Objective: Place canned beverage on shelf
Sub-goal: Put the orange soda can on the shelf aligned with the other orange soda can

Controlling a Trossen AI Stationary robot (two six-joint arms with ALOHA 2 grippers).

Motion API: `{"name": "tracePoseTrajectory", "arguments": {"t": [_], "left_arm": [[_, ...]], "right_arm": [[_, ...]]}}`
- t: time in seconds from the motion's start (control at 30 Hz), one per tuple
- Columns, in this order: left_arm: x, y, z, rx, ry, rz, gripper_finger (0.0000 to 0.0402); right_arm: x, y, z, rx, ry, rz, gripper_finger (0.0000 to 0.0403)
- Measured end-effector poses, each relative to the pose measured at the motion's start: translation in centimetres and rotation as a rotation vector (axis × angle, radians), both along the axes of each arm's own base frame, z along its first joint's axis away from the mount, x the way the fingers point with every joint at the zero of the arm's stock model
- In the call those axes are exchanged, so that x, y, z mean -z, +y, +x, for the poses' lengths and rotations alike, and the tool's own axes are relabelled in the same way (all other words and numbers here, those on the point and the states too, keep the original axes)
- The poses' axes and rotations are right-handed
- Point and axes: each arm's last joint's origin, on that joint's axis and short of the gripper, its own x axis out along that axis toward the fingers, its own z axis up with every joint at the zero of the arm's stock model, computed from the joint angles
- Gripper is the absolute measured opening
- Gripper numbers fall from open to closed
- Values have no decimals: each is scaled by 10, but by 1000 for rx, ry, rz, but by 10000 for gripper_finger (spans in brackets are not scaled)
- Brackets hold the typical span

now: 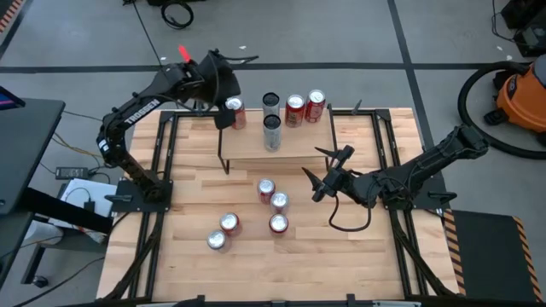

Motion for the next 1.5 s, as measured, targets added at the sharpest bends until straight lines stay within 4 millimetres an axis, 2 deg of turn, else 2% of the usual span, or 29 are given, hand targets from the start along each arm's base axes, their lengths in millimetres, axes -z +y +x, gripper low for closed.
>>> {"name": "tracePoseTrajectory", "arguments": {"t": [0.23,0.33,0.53,0.63,0.8,0.97,1.13,1.27,1.5], "left_arm": [[-8,-16,-14,-82,-20,-26,393],[-2,-21,-22,-120,-40,-31,393],[33,-33,-44,-299,-140,18,393],[54,-35,-54,-383,-117,1,393],[76,-32,-57,-429,-89,-69,393],[94,-26,-50,-423,-68,-71,393],[94,-29,-45,-333,-101,-123,393],[82,-35,-42,-285,-182,-51,393],[78,-45,-30,-233,-208,37,393]], "right_arm": [[0,6,-2,-26,-1,2,347],[1,9,-3,-34,-4,12,347],[2,12,-5,-45,-7,30,347],[2,13,-5,-44,-10,31,347],[1,13,-5,-47,-20,34,347],[0,13,-4,-51,-23,25,347],[0,13,-4,-52,-20,20,347],[0,13,-4,-52,-17,18,347],[0,14,-5,-54,-15,17,347]]}}
